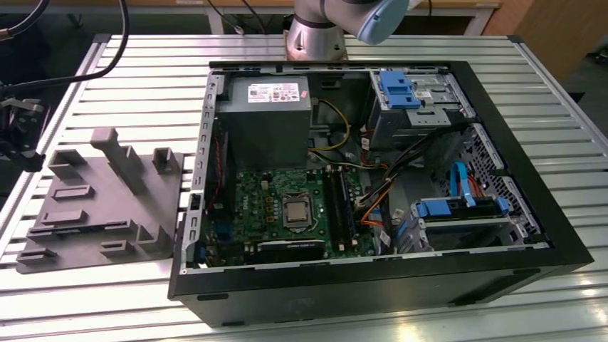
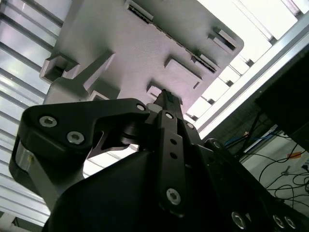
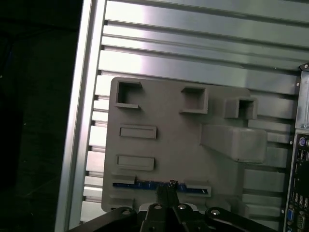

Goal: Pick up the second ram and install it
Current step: 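Pick up the second ram and move it above second insertion slot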

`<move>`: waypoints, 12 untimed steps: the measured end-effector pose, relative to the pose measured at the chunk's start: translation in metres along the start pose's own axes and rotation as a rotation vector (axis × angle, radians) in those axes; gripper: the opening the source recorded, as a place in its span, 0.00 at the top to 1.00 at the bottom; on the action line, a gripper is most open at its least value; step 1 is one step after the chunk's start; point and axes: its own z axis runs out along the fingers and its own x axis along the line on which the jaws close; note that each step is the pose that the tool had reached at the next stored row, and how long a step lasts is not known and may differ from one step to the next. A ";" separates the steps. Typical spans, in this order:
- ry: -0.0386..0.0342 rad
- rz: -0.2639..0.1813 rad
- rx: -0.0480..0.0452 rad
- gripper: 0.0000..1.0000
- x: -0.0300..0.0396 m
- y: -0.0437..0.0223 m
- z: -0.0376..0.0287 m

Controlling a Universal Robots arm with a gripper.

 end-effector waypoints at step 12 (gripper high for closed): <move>0.0014 -0.096 -0.0026 0.89 0.0000 0.0000 0.0000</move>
